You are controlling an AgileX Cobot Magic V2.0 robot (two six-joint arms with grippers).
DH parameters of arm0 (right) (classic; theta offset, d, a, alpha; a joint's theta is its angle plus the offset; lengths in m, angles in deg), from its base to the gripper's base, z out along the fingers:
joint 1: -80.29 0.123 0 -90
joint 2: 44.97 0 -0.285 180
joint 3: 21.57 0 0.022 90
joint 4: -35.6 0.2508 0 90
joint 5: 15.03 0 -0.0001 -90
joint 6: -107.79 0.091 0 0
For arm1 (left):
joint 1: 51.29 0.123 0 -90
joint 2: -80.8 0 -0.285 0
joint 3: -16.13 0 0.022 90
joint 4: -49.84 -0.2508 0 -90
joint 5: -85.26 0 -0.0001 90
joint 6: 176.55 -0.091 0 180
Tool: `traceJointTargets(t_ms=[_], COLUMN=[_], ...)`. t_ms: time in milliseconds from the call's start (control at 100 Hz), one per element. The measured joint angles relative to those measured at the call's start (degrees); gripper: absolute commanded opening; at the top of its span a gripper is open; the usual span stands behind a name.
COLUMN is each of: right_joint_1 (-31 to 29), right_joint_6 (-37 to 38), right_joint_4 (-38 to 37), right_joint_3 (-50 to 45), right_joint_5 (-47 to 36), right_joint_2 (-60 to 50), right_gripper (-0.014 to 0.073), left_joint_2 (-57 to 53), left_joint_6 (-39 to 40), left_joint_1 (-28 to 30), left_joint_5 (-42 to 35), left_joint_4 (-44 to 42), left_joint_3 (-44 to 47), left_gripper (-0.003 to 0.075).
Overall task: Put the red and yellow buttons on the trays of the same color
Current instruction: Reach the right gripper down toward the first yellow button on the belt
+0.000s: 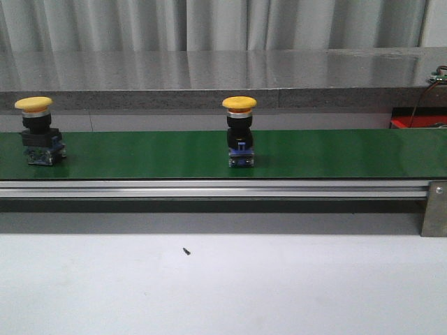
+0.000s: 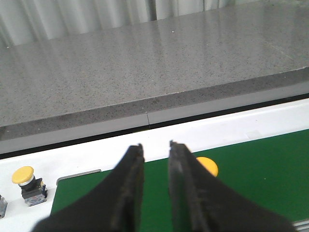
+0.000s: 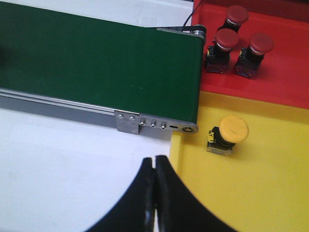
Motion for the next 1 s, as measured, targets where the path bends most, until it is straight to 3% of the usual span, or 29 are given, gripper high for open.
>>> traceJointTargets(t_ms=[120,290,390,690,1000], right_joint_1=[0.00,0.00,0.00,0.46,8.67], right_joint_6=[0.00,0.00,-0.45,-6.67,-8.01], right_joint_4=[2.33,6.23,7.67,16.14,17.30], right_joint_3=[0.00,0.00,0.00,3.79,14.72], right_joint_5=[0.00,0.00,-0.02,3.67,2.87], right_joint_2=[0.00,0.00,0.00,9.23,26.84], right_gripper=[0.0026,0.0414,0.0555,0.0572,0.0572], left_joint_2=[0.00,0.00,0.00,0.00,0.00], left_joint_6=[0.00,-0.04,-0.04,-0.04,-0.04], left_joint_1=[0.00,0.00,0.00,0.00,0.00], left_joint_5=[0.00,0.00,0.00,0.00,0.00], left_joint_4=[0.00,-0.10,-0.10,-0.10,-0.10], left_joint_3=[0.00,0.02,0.02,0.12,0.12], left_gripper=[-0.0019,-0.0020,-0.0020,-0.0020,-0.0020])
